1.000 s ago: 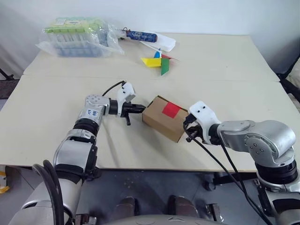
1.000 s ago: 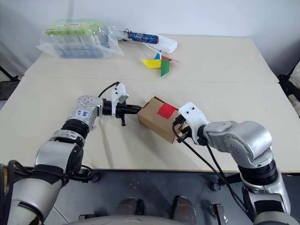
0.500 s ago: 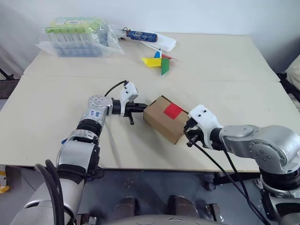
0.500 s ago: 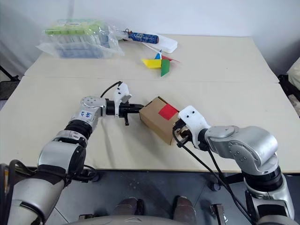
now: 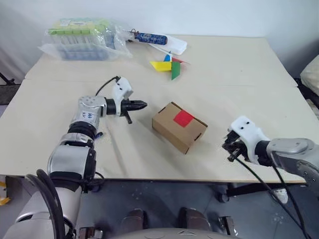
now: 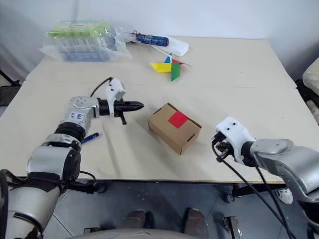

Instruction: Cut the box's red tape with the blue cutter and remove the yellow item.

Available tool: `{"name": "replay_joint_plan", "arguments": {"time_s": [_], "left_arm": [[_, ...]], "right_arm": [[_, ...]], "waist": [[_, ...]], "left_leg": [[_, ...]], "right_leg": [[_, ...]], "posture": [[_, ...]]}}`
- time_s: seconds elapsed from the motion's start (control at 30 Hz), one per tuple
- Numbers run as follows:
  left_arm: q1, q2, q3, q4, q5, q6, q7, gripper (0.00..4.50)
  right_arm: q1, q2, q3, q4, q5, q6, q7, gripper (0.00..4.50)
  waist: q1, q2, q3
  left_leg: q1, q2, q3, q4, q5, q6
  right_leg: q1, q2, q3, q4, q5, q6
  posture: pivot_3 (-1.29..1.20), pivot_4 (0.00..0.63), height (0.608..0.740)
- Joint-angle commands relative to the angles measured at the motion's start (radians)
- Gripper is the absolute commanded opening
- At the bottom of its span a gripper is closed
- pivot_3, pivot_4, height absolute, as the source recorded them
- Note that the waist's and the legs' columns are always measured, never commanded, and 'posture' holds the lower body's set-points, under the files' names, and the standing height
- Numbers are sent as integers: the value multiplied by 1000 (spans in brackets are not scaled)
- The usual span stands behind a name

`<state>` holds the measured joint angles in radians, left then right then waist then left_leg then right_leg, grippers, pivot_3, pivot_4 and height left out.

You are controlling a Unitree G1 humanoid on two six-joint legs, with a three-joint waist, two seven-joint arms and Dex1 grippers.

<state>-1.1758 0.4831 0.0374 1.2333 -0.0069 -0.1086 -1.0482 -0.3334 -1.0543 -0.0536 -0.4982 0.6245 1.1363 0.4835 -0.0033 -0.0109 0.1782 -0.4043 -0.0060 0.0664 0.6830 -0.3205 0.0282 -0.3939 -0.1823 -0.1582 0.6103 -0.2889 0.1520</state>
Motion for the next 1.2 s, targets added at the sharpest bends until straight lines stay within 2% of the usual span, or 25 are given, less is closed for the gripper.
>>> {"name": "replay_joint_plan", "arguments": {"time_s": [0.03, 0.2, 0.3, 0.33, 0.37, 0.53, 0.67, 0.77, 0.97, 1.07, 1.2], "left_arm": [[-28, 73, 22, -52, -18, 84, -24, 1505], [22, 181, 50, -210, -63, 237, -69, 2904], [156, 266, 94, -454, -123, 402, -87, 3869], [202, 286, 106, -533, -142, 453, -88, 4134], [262, 312, 122, -626, -164, 510, -88, 4402], [668, 422, 316, -1086, -332, 783, -95, 4454], [880, 443, 426, -1221, -369, 817, -60, 4454], [979, 461, 443, -1211, -347, 722, -67, 4454], [1033, 463, 421, -1119, -330, 532, -99, 4454], [1009, 482, 357, -990, -272, 388, -124, 4454], [949, 501, 293, -856, -244, 286, -160, 4454]], "right_arm": [[-18, -11, -88, 77, -24, -190, 144, 1575], [-29, -1, -100, 181, -68, -423, 323, 3155], [-75, 21, -82, 267, -92, -547, 415, 4260], [-85, 26, -78, 284, -95, -572, 439, 4493], [-97, 29, -72, 299, -95, -595, 470, 4500], [-194, 78, -20, 360, -101, -660, 581, 4500], [-248, 113, 22, 397, -124, -666, 611, 4500], [-288, 143, 59, 422, -148, -680, 639, 4500], [-333, 183, 82, 414, -166, -685, 667, 4500], [-347, 190, 85, 349, -136, -647, 684, 4500], [-336, 187, 72, 300, -129, -614, 681, 4500]], "waist": [[-1, 0, 0], [1, -1, 1], [-1, -1, 1], [-3, -1, 1], [-4, -1, 1], [-20, 0, 2], [-16, 0, 2], [-4, 1, 2], [4, 1, 2], [1, 2, 3], [1, 2, 3]], "left_leg": [[0, 0, 0, 0, 0, 0], [0, 0, 0, 0, 0, 0], [0, 0, -1, 0, 0, 0], [0, 0, -1, 0, 0, 0], [1, 1, -1, 0, 0, 0], [1, 4, -5, 0, 0, 0], [2, 6, -7, 1, 0, 0], [3, 5, -7, 1, 0, 0], [3, 5, -2, 1, 0, 0], [3, 3, -1, 1, 0, -1], [3, 2, 0, 0, 0, -1]], "right_leg": [[0, 0, 0, 0, 0, 0], [0, 0, 0, 0, 0, 0], [0, 0, 0, 0, 0, 0], [0, 0, 0, 0, 0, 0], [0, 0, 0, 1, 0, 0], [0, 0, 1, 2, 0, 0], [2, -1, 2, 1, 0, 0], [2, -1, 2, 1, 0, 0], [2, -1, 3, 1, 0, 0], [1, 0, 2, 1, 0, 0], [1, 0, 2, 2, 0, -1]], "posture": [[0, 150, 740], [0, 150, 740], [0, 150, 740], [0, 150, 740], [0, 150, 740], [0, 150, 740], [0, 150, 740], [0, 150, 740], [0, 150, 740], [0, 150, 740], [0, 150, 740]]}}
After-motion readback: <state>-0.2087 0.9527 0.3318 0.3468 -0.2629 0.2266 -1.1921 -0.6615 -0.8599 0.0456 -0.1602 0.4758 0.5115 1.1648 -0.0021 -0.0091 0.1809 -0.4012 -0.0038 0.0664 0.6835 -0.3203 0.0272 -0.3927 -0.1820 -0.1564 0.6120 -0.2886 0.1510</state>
